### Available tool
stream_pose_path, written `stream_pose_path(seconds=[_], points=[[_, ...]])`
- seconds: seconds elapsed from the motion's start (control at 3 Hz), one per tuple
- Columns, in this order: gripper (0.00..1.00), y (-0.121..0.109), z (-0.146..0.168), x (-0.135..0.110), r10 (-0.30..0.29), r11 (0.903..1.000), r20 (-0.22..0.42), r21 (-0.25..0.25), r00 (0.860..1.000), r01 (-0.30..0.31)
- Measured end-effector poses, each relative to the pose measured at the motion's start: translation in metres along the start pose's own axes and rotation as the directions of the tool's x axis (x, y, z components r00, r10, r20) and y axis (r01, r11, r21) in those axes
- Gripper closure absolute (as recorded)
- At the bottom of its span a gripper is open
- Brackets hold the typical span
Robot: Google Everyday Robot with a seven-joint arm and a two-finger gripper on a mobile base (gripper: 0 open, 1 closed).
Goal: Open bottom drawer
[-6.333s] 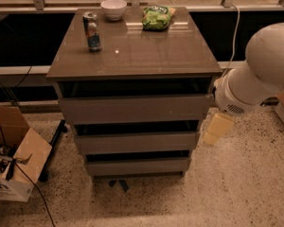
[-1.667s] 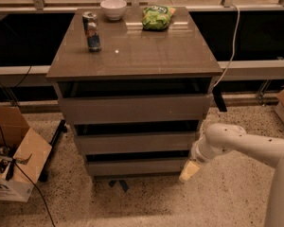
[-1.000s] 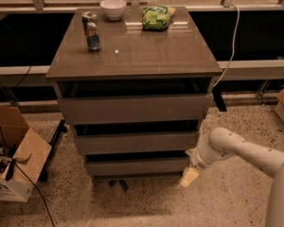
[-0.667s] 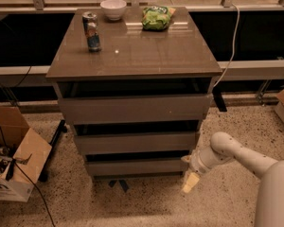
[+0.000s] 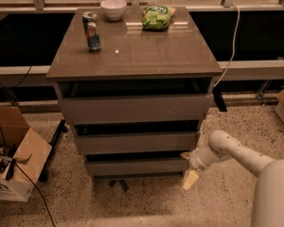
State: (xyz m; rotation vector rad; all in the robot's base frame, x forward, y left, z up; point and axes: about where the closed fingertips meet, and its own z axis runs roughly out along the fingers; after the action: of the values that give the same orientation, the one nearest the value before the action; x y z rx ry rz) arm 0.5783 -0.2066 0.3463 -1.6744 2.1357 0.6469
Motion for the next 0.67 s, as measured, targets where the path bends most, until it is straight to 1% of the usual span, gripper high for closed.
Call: stream_pose_path(seconds=[0.33,0.67], points=[[0.0,0.002,0.031,0.007,0.013,0.9993,-0.047,0.035,0.999,-0.011],[0.0,-0.004,0.061,0.017,0.03,0.9935,-0.056,0.111,0.998,-0.024]])
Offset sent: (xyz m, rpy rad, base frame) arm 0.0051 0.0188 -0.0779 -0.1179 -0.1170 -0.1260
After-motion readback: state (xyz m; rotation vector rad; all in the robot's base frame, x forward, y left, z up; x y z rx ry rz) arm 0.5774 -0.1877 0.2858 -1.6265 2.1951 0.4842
